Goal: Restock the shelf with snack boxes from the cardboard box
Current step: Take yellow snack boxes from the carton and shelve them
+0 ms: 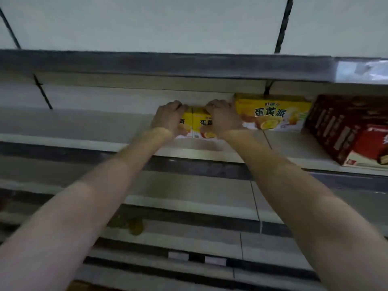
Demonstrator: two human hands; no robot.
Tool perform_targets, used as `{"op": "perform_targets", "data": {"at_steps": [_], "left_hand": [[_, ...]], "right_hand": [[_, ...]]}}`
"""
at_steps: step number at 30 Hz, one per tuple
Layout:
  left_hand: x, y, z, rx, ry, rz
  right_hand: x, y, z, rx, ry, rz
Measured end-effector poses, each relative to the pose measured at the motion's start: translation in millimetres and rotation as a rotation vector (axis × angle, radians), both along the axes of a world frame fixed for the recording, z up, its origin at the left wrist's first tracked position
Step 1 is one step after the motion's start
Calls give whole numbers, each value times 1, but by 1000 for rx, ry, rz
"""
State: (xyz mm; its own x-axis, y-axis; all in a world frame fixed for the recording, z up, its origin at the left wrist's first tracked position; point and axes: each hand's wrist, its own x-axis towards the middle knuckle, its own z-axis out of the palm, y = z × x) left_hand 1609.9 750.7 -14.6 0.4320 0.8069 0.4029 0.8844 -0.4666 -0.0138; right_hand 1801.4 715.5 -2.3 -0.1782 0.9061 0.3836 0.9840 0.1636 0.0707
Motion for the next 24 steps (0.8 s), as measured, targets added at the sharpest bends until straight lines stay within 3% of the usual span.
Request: {"op": "perform_targets", "data": {"at_steps": [3,8,24], "left_hand": [[-6,9,-6,43,-53,-22],[-13,29,-14,161,-16,-6],[-20,102,-15,163,-127,-157]], "right_hand": [[-1,9,-10,122,-39,-89],[-18,31,-18,110,27,-137],[-40,88,-24,97,62,-255]]}}
